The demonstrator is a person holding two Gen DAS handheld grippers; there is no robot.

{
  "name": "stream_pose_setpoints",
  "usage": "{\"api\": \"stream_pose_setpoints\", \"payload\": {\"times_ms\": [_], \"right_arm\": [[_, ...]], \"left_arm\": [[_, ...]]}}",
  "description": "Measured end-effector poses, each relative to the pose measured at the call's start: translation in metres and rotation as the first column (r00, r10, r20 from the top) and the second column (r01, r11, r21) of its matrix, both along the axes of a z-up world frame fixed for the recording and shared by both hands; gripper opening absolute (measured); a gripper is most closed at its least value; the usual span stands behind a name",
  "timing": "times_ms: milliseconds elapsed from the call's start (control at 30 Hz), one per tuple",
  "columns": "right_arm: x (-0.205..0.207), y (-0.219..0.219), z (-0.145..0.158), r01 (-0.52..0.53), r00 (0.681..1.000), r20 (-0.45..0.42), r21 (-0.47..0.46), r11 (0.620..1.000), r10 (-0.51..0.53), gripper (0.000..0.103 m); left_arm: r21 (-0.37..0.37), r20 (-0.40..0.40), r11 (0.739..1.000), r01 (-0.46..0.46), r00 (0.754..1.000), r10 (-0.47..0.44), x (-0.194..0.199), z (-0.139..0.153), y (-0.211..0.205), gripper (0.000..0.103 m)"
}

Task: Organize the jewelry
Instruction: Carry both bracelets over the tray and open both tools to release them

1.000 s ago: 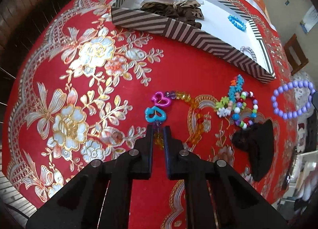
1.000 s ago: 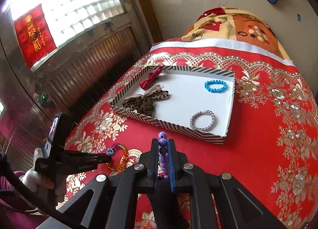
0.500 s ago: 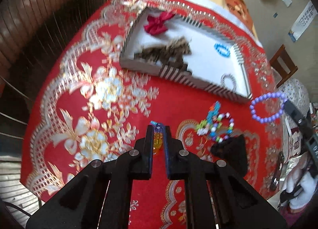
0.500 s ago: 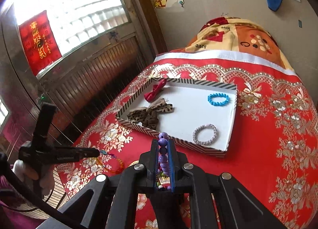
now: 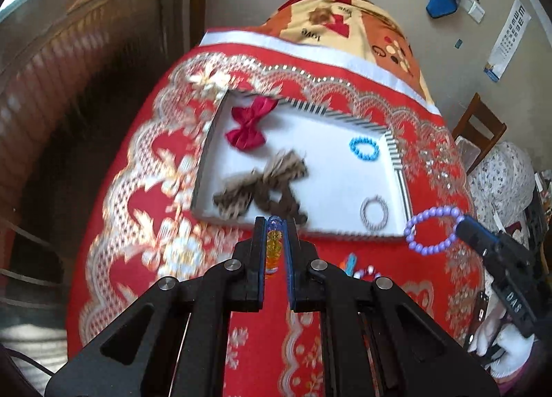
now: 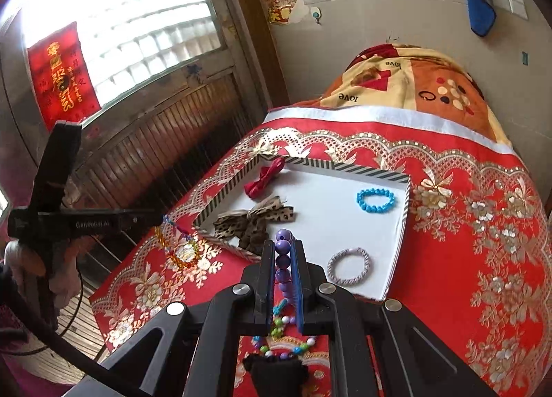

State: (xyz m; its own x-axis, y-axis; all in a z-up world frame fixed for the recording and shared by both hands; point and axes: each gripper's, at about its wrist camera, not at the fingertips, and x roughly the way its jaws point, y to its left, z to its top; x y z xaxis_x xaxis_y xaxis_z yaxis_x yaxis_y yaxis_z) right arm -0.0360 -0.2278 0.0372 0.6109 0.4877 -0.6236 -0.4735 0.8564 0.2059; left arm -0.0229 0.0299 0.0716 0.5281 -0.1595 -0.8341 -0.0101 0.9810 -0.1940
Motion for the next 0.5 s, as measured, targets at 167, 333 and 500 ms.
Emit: {"api": "stream_pose_setpoints", "payload": {"times_ms": [167, 333, 500], "right_arm": [[0.02, 0.004, -0.003, 0.012, 1.0, -0.014, -0.018, 1.0, -0.012, 0.008], [0.045, 0.013, -0.009, 0.023, 0.999, -0.036, -0.032, 0.999, -0.024, 0.008], [0.074, 0.028, -0.017, 0.014, 0.998, -0.059, -0.048, 0.999, -0.017, 0.008]], "left_arm": [[0.021, 0.033, 0.999, 0.034, 0.999, -0.034, 0.034, 0.005, -0.014, 0.008], [0.036, 0.044, 0.997, 0.062, 0.997, -0.063, 0.072, 0.002, -0.024, 0.008], [0.061, 0.034, 0.994, 0.091, 0.995, -0.093, 0.111, -0.007, -0.034, 0.008]]}}
